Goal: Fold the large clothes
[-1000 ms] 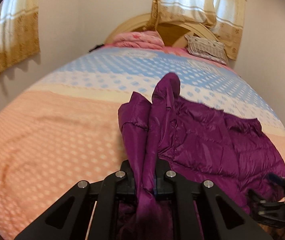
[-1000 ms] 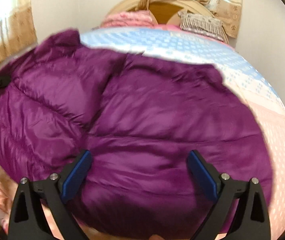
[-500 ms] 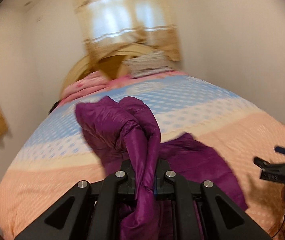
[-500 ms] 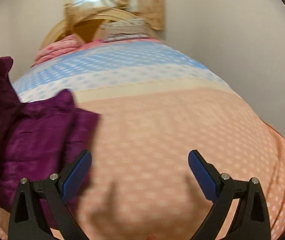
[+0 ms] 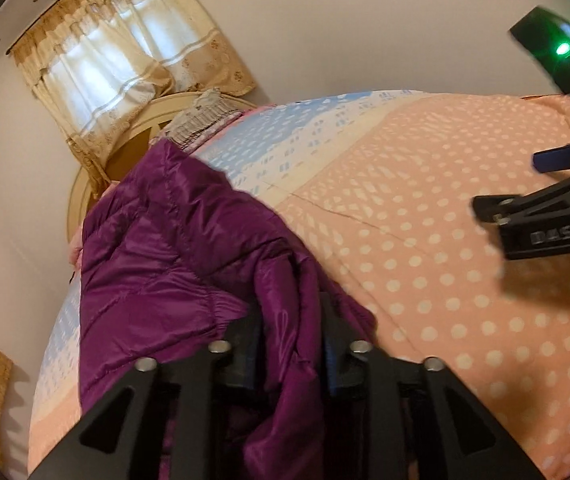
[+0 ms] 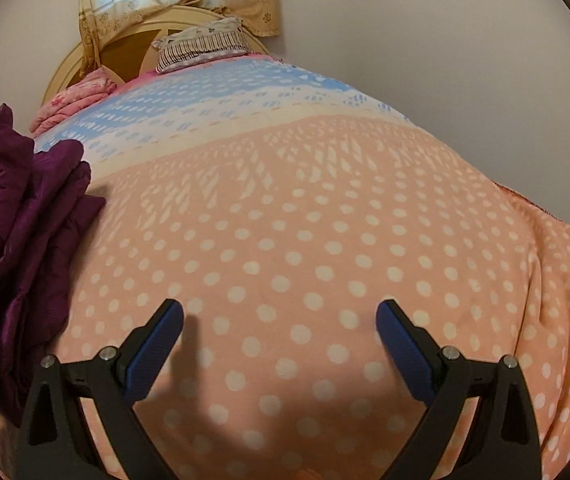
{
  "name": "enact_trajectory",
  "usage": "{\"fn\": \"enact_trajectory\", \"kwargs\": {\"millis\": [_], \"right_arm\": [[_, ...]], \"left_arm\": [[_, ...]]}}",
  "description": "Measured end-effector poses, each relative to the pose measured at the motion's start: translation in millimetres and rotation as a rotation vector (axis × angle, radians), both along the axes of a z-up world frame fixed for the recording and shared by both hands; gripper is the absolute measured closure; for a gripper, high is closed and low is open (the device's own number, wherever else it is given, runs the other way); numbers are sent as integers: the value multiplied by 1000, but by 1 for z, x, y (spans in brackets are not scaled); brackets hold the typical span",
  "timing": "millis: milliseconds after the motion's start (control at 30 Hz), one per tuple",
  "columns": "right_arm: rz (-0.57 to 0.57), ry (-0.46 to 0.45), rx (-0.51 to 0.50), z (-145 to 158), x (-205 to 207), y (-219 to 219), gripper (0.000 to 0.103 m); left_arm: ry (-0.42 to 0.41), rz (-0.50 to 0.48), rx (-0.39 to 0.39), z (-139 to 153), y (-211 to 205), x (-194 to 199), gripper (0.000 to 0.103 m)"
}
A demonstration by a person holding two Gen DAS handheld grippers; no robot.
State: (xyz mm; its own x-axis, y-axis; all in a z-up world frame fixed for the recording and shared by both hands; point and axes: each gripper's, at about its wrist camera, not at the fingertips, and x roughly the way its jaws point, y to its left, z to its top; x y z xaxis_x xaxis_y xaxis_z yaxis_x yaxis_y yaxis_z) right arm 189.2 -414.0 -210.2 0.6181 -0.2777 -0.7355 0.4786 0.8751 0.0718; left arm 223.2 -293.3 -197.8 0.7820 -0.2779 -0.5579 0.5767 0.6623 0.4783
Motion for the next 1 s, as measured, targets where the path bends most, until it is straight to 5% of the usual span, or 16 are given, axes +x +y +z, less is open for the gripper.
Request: {"fn": "enact_trajectory", "kwargs": {"millis": [100, 167, 267, 633, 833, 1000], "right_arm": [[1, -9, 6, 4, 3, 2, 5], [-7, -24, 5, 10, 5, 2, 11], [-10, -46, 15, 26, 10, 2, 28], [199, -170, -79, 128, 105, 113, 35], [209, -141, -39, 128, 162, 164, 45], [208, -120, -31, 102, 176, 171, 45]], "left_arm": [[-73, -25, -13, 26, 0, -27, 51], [-114, -31, -55, 47, 12, -40, 12], [-130, 0, -132, 77, 40, -41, 11], [-13, 579, -236, 90, 168, 104, 10], [39, 729, -329, 83, 193, 152, 10], [88, 724, -396, 77, 180, 177, 10]]}}
